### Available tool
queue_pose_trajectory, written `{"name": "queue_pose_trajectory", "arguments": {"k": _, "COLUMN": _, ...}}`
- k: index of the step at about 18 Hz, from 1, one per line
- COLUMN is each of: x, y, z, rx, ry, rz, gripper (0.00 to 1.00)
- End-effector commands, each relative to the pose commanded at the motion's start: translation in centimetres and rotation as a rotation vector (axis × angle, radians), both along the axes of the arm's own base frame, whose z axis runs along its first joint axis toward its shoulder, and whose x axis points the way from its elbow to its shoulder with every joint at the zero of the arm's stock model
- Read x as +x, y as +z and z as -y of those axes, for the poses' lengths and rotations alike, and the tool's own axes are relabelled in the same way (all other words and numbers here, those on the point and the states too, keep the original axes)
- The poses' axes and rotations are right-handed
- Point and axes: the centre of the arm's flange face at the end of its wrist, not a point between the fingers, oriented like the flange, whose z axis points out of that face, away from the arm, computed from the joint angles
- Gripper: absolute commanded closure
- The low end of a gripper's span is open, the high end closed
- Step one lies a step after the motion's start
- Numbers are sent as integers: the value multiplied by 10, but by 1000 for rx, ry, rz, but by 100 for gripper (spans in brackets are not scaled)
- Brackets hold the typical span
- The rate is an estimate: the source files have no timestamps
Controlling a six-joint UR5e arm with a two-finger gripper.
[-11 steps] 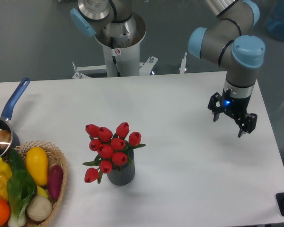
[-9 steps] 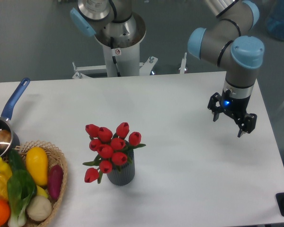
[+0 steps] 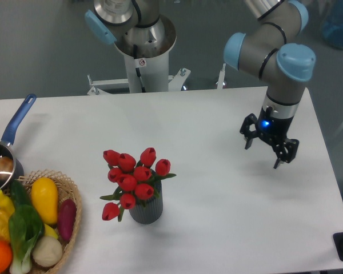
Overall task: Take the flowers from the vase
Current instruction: 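Move the open gripper toward the red tulips in the grey vase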
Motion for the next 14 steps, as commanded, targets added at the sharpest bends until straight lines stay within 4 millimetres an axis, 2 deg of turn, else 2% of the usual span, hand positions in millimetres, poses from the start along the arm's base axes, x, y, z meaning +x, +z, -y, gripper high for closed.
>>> {"name": "queue_pose_trajectory", "arguments": {"k": 2, "x": 21, "y": -4, "z": -7, "rx": 50, "ry": -14, "rz": 41, "gripper": 0}}
{"name": "queue_pose_trajectory", "arguments": {"k": 4, "x": 36, "y": 6, "z": -14, "rx": 126, "ry": -11, "rz": 71, "gripper": 0}}
{"name": "queue_pose_trajectory", "arguments": {"k": 8, "x": 55, "y": 14, "z": -13, "rx": 172, "ry": -2, "rz": 100, "gripper": 0}}
{"name": "queue_pose_trajectory", "arguments": {"k": 11, "x": 69, "y": 29, "z": -24, "rx": 228, "ry": -2, "rz": 118, "gripper": 0}}
{"name": "queue_pose_trajectory", "arguments": {"k": 14, "x": 86, "y": 34, "z": -53, "rx": 297, "ry": 21, "rz": 205, "gripper": 0}}
